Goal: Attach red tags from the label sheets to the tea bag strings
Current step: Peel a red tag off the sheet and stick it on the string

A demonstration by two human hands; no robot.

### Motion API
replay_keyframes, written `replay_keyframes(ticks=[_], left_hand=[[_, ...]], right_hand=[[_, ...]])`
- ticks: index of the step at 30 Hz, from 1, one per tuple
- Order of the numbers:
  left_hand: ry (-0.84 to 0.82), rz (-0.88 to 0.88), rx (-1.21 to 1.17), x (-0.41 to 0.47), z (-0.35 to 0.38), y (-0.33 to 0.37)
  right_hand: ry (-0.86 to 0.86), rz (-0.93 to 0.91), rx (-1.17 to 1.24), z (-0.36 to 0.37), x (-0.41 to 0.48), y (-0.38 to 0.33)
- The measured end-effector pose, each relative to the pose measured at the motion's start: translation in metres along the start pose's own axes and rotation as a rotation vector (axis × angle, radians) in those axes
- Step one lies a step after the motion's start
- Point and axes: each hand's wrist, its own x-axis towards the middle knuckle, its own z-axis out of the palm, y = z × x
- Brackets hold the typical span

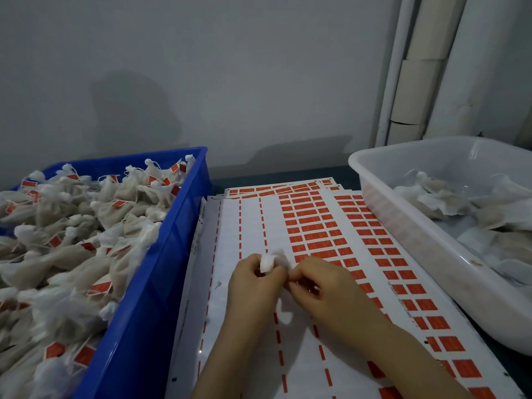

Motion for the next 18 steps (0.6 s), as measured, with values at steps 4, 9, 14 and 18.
replay_keyframes(ticks=[4, 9, 14, 18], left_hand=[[0.083, 0.188, 0.197, 0.0051, -0.0017, -0.0051], [0.023, 0.436, 0.304, 0.003, -0.0008, -0.0102], [0.034, 0.549, 0.205, 0.0008, -0.0013, -0.0092], [0.26, 0.533, 0.227, 0.0004, -0.0037, -0.0058]], right_hand=[[0.005, 0.057, -0.031, 0.0001, 0.0003, 0.0037], [0.109, 0.002, -0.127, 0.0004, 0.0001, 0.0055], [0.052, -0.064, -0.076, -0.0017, 0.0017, 0.0015], [0.033, -0.023, -0.033, -0.0003, 0.001, 0.0029]])
